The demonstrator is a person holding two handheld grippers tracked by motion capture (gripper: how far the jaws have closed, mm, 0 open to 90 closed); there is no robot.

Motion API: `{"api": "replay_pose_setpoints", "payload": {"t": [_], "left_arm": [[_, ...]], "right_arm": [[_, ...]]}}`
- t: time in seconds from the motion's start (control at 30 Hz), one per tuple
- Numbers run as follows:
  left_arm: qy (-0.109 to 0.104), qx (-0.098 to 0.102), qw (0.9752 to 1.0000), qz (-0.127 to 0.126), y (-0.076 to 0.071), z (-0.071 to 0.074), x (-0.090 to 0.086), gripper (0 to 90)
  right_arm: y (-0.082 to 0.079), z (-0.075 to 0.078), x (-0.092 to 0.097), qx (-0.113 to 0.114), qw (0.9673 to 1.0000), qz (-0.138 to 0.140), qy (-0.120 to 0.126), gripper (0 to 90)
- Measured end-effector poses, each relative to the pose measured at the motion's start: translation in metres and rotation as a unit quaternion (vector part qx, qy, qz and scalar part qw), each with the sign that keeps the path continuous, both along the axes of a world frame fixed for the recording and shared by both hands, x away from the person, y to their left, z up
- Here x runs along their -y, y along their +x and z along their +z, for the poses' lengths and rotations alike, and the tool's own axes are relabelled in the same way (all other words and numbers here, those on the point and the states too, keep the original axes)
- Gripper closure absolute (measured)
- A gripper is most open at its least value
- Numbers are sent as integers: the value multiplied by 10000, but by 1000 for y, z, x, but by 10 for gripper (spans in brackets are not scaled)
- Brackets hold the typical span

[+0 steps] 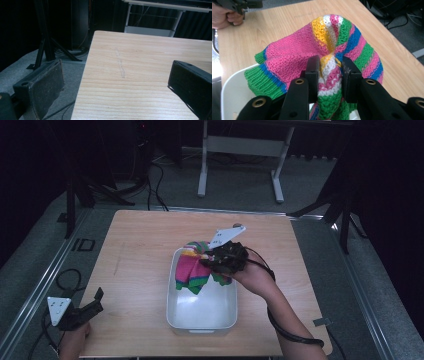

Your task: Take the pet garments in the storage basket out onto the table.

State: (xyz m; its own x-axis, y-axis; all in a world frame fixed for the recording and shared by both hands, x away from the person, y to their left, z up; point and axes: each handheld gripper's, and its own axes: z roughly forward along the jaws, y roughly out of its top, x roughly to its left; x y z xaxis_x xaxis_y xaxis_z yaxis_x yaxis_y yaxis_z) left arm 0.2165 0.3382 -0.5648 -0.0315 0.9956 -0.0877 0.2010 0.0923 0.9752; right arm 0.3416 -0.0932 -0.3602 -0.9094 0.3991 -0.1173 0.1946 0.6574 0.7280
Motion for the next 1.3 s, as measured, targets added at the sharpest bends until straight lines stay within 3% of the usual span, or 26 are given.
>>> {"api": "replay_pose_setpoints", "payload": {"t": [0.27,0.53,0.9,0.93,1.07,1.17,1.3], "left_arm": [[8,-2,10000,1,0,0,0,9],[42,-13,10000,1,0,0,1,9],[46,-23,10000,13,0,0,1,9],[32,-30,10000,23,0,0,1,9],[62,-31,10000,24,0,0,1,9],[50,-41,10000,23,1,0,1,9],[72,-58,10000,21,1,0,1,9]], "right_arm": [[1,22,21,235,9994,-206,174,707],[6,29,58,359,9972,-599,279,706],[13,20,110,331,9926,-1145,233,706],[14,17,124,330,9904,-1318,255,706],[16,13,139,312,9882,-1478,254,706],[16,9,160,279,9846,-1697,316,706],[16,4,172,269,9819,-1843,345,705]]}}
